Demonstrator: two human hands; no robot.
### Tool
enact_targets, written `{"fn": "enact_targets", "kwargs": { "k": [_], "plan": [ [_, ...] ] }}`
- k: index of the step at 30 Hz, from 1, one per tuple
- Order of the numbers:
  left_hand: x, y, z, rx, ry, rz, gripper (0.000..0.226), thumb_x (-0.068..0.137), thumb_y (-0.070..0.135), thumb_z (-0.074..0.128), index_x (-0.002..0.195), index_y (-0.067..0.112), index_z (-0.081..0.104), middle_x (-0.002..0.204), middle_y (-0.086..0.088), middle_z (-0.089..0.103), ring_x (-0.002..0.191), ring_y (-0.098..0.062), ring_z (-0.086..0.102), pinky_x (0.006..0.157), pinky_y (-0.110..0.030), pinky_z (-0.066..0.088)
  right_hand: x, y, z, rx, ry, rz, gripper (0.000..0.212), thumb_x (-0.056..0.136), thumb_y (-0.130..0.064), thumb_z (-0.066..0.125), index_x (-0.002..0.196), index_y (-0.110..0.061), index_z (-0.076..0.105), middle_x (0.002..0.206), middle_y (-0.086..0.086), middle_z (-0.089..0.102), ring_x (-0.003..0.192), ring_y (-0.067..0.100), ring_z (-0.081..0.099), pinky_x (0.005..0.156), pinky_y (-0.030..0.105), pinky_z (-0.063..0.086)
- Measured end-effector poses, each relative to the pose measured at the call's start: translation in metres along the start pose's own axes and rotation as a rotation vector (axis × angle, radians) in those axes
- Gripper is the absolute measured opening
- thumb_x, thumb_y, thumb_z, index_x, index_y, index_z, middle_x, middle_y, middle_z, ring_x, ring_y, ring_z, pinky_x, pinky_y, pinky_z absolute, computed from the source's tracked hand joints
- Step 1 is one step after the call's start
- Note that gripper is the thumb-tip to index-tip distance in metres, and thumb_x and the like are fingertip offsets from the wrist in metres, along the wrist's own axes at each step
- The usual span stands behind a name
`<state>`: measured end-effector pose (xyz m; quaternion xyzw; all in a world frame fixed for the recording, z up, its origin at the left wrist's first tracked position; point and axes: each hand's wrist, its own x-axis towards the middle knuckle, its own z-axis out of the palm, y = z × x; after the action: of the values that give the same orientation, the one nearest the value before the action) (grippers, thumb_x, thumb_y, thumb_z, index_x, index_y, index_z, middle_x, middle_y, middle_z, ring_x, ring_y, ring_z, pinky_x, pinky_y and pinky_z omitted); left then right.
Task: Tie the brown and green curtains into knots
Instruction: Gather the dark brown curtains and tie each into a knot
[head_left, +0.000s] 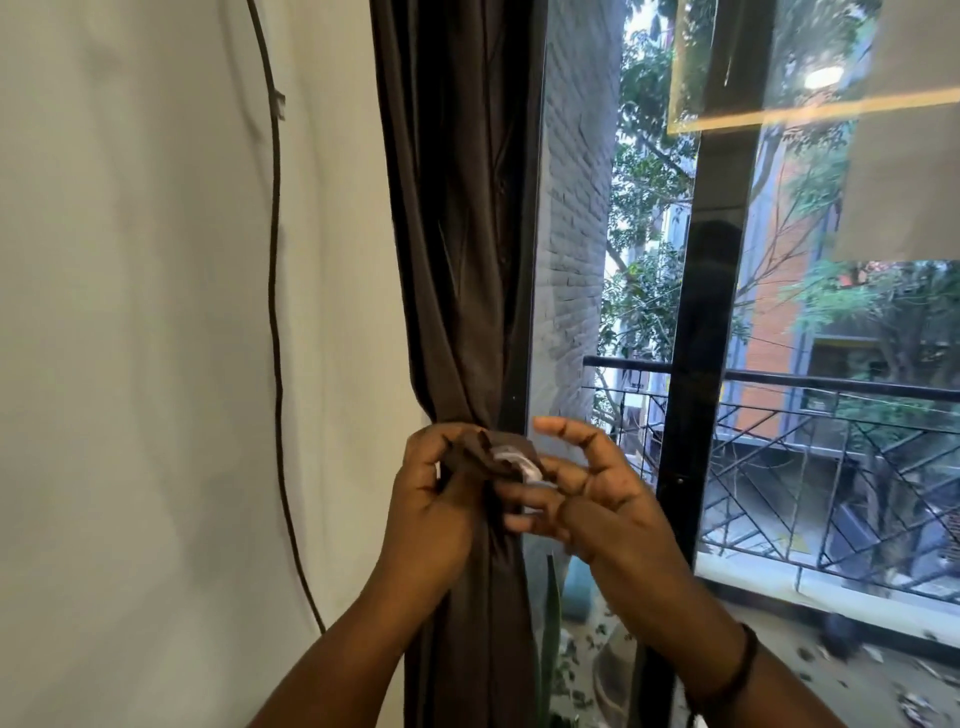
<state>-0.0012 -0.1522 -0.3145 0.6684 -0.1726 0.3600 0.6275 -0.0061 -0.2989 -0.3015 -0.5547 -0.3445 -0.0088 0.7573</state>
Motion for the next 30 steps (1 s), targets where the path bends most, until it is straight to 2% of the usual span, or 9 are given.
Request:
{"fn": "enact_targets", "kwargs": {
  "k": [5, 10, 13, 17, 20, 23, 26, 28, 30],
  "plan": [
    [-0.004, 0.014, 0.004, -0.332, 0.027, -0.201, 0.034, 0.088, 0.004, 0.056, 0.077, 0.030, 0.075, 0.087, 0.001, 0.075, 0.090, -0.020, 0.070, 0.085, -0.033, 0.055, 0.013, -0.001, 0.022, -0.411, 0.162, -0.192, 0.036, 0.081, 0.003, 0.066, 0.103, -0.026, 0.067, 0.085, -0.005, 0.074, 0.078, 0.006, 0.068, 0.073, 0.020, 0.055],
    [0.001, 0.003, -0.005, -0.457, 0.096, -0.280, 0.019, 0.077, 0.040, 0.060, 0.074, 0.025, 0.071, 0.083, -0.003, 0.072, 0.083, -0.020, 0.068, 0.085, -0.039, 0.053, 0.010, 0.022, 0.037, -0.394, 0.363, -0.340, 0.030, 0.082, -0.005, 0.065, 0.080, -0.034, 0.071, 0.080, -0.006, 0.072, 0.075, 0.008, 0.068, 0.068, 0.019, 0.052],
    [0.007, -0.010, -0.015, -0.106, 0.098, -0.067, 0.033, 0.080, 0.055, 0.063, 0.077, 0.022, 0.064, 0.083, -0.004, 0.065, 0.079, -0.017, 0.063, 0.080, -0.040, 0.053, 0.005, 0.041, 0.047, -0.567, 0.380, -0.428, 0.026, 0.082, -0.013, 0.060, 0.087, -0.037, 0.070, 0.086, -0.012, 0.070, 0.083, 0.006, 0.068, 0.075, 0.015, 0.050],
    [0.018, -0.022, -0.039, 0.256, -0.059, 0.211, 0.021, 0.082, 0.053, 0.049, 0.089, 0.036, 0.059, 0.099, 0.005, 0.052, 0.089, 0.002, 0.057, 0.077, -0.010, 0.045, 0.016, 0.042, 0.044, -0.674, 0.384, -0.441, 0.029, 0.081, -0.012, 0.066, 0.094, -0.037, 0.072, 0.090, -0.014, 0.072, 0.087, 0.006, 0.069, 0.080, 0.023, 0.054],
    [0.021, -0.019, -0.057, 0.467, -0.281, 0.271, 0.030, 0.086, 0.053, 0.034, 0.110, 0.041, 0.047, 0.116, 0.001, 0.043, 0.086, -0.012, 0.062, 0.076, -0.031, 0.054, 0.023, 0.035, 0.047, -0.772, 0.327, -0.453, 0.022, 0.079, -0.025, 0.064, 0.098, -0.032, 0.071, 0.091, -0.016, 0.073, 0.086, 0.003, 0.070, 0.078, 0.025, 0.056],
    [0.021, -0.007, -0.068, 0.476, -0.418, 0.252, 0.027, 0.090, 0.040, 0.045, 0.107, 0.058, 0.037, 0.115, 0.001, 0.040, 0.075, -0.019, 0.063, 0.067, -0.038, 0.054, 0.031, 0.022, 0.051, -0.889, 0.260, -0.417, 0.030, 0.076, -0.038, 0.063, 0.107, -0.040, 0.065, 0.081, -0.016, 0.069, 0.071, 0.003, 0.067, 0.067, 0.028, 0.057],
    [0.024, -0.012, -0.073, 0.465, -0.458, 0.303, 0.025, 0.085, 0.039, 0.051, 0.109, 0.044, 0.047, 0.112, 0.009, 0.033, 0.077, -0.012, 0.062, 0.068, -0.035, 0.055, 0.039, 0.012, 0.050, -1.180, 0.271, -0.329, 0.050, 0.070, -0.055, 0.059, 0.119, -0.057, 0.048, 0.087, -0.016, 0.052, 0.073, 0.002, 0.055, 0.066, 0.027, 0.053],
    [0.029, -0.020, -0.075, 0.423, -0.485, 0.282, 0.028, 0.083, 0.035, 0.054, 0.110, 0.042, 0.051, 0.110, 0.011, 0.034, 0.083, -0.009, 0.061, 0.073, -0.034, 0.055, 0.042, 0.007, 0.049, -1.322, 0.273, -0.296, 0.052, 0.069, -0.059, 0.061, 0.119, -0.053, 0.050, 0.100, -0.016, 0.043, 0.085, -0.002, 0.051, 0.073, 0.022, 0.050],
    [0.036, -0.026, -0.075, 0.388, -0.502, 0.252, 0.036, 0.080, 0.028, 0.056, 0.111, 0.046, 0.052, 0.107, 0.012, 0.034, 0.090, -0.006, 0.059, 0.080, -0.032, 0.054, 0.041, 0.004, 0.049, -1.306, 0.241, -0.259, 0.032, 0.072, -0.051, 0.070, 0.101, -0.041, 0.063, 0.092, -0.022, 0.051, 0.080, -0.005, 0.053, 0.069, 0.019, 0.047]
  ]
}}
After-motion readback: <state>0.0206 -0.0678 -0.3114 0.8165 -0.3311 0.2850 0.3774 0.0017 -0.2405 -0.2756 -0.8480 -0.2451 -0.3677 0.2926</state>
